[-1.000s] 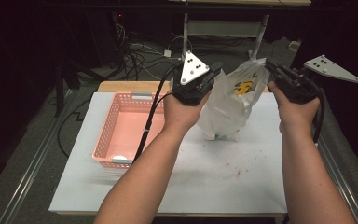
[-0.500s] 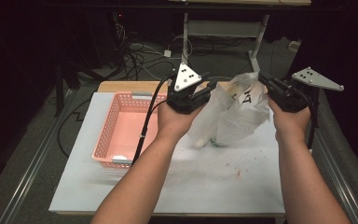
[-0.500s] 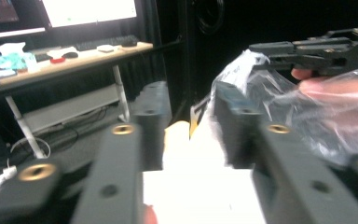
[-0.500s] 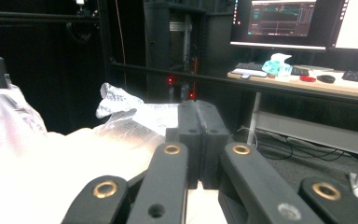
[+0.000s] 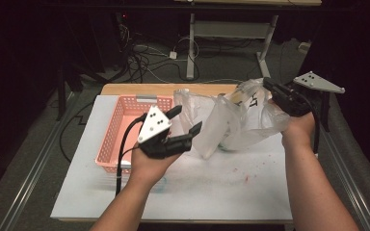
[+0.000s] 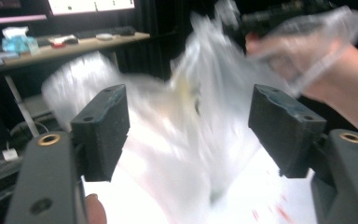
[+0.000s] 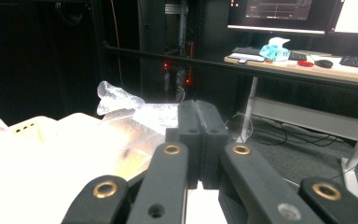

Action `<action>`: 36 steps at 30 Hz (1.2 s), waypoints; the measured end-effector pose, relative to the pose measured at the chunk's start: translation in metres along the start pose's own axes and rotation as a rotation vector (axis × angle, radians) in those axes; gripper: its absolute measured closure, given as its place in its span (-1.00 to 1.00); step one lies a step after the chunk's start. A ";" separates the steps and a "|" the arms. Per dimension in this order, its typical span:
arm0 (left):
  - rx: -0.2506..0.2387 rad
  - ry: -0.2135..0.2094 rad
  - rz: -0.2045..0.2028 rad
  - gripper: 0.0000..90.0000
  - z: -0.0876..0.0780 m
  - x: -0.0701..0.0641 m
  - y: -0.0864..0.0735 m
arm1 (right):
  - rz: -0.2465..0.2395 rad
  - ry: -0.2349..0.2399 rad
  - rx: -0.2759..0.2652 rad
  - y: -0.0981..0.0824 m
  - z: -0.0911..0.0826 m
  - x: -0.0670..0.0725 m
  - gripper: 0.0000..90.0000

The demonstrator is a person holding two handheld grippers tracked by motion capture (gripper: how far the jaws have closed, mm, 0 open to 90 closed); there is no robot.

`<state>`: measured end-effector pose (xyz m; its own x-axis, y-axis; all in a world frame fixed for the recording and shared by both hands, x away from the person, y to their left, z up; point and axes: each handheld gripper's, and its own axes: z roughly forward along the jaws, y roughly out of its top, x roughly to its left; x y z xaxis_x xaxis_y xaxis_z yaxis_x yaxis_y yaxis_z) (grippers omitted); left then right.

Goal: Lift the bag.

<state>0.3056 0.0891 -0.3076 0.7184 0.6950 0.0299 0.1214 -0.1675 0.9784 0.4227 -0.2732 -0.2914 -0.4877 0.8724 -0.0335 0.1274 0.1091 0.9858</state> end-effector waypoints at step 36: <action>0.314 -0.030 -0.113 -1.00 0.033 -0.009 -0.112 | 0.014 -0.029 0.022 -0.058 -0.117 -0.017 -0.24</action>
<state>0.3076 0.0786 -0.4246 0.7076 0.7014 -0.0856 0.4033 -0.3014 0.8640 0.3228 -0.3498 -0.3287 -0.4608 0.8872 -0.0252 0.1530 0.1074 0.9824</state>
